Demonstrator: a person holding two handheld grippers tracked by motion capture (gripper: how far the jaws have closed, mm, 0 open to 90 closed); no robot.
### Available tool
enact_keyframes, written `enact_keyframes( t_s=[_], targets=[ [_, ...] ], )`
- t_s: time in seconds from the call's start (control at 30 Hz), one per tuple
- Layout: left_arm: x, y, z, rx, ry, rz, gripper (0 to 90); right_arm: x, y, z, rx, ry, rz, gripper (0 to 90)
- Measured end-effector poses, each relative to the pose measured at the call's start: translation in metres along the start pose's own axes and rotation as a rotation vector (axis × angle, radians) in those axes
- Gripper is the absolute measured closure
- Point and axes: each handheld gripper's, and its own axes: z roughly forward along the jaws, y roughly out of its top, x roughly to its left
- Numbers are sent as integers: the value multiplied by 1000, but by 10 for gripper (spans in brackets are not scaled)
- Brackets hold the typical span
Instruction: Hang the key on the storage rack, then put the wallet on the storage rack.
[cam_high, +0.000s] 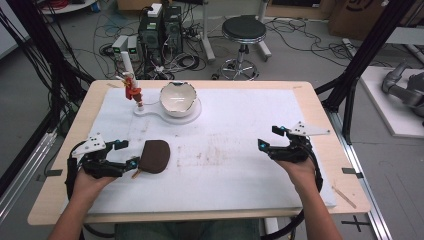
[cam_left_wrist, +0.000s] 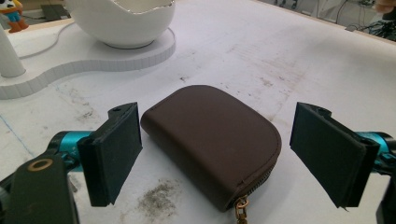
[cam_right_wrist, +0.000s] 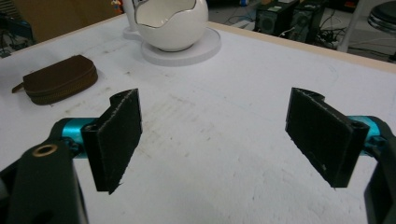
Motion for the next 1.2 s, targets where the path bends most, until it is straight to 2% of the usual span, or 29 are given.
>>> enact_keyframes(
  t_s=[0.37,0.57,0.7,0.9,1.2],
  targets=[
    [-2,3,-4,-7,8,11,166,-8,-23,-11,8,-39,45,183],
    [-3,1,-14,-9,27,12,165,-11,-22,-9,-6,-39,56,183],
    [-2,0,-16,-18,38,-3,166,-10,-22,-6,3,-27,48,183],
    [-6,-2,-13,3,25,6,166,-9,-23,-7,5,-34,48,183],
    [-17,-8,-11,66,26,24,166,-9,-21,0,22,-24,29,183]
  ],
)
